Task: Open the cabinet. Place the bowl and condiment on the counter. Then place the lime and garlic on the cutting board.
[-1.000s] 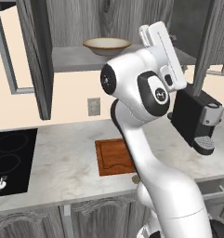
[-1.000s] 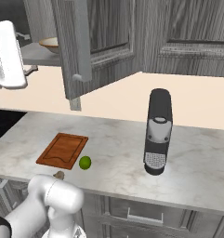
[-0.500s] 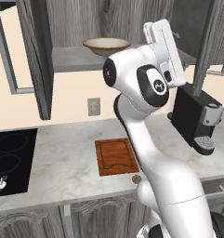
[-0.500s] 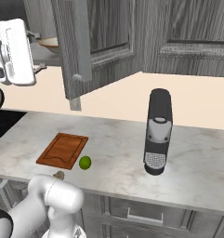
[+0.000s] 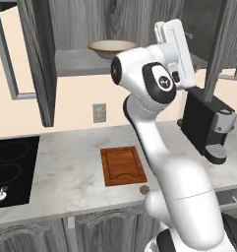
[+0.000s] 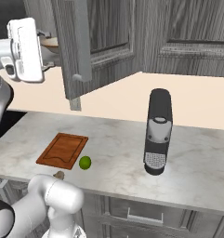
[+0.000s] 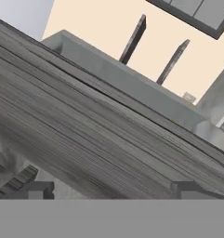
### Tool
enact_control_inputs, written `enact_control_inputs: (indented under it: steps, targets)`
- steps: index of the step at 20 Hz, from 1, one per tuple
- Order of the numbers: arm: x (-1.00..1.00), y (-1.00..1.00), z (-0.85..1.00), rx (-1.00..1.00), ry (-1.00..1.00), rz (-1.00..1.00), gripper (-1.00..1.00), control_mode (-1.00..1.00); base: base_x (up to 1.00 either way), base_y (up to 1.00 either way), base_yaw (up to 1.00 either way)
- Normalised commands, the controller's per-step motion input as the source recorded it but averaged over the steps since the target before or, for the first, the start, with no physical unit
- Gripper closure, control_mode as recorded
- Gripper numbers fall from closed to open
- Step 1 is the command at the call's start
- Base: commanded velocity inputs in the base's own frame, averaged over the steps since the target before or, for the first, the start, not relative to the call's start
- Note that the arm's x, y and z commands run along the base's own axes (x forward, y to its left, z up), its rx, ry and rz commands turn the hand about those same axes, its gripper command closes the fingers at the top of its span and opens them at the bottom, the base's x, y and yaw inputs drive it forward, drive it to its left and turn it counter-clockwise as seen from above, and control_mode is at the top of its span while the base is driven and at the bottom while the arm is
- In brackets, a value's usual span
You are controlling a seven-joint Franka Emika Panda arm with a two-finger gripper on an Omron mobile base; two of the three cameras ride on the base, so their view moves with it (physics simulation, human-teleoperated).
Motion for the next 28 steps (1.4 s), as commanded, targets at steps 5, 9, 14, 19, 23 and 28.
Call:
enact_control_inputs:
  steps: [5, 9, 14, 19, 23, 28]
  targets:
    - [0.28, -0.09, 0.00, 0.00, 0.00, -0.07, -1.00, -1.00, 0.00, 0.00, 0.00]
    - [0.18, -0.11, 0.00, 0.01, -0.01, -0.07, -1.00, -1.00, 0.00, 0.00, 0.00]
    - [0.15, -0.14, 0.00, 0.02, -0.01, -0.05, -1.00, -1.00, 0.00, 0.00, 0.00]
    - [0.04, -0.25, 0.00, 0.04, -0.03, -0.05, -1.00, -1.00, 0.00, 0.00, 0.00]
    - [0.00, -0.35, 0.00, 0.04, -0.04, -0.06, -1.00, -1.00, 0.00, 0.00, 0.00]
    - [0.00, -0.39, 0.00, 0.03, -0.05, -0.06, -1.00, -1.00, 0.00, 0.00, 0.00]
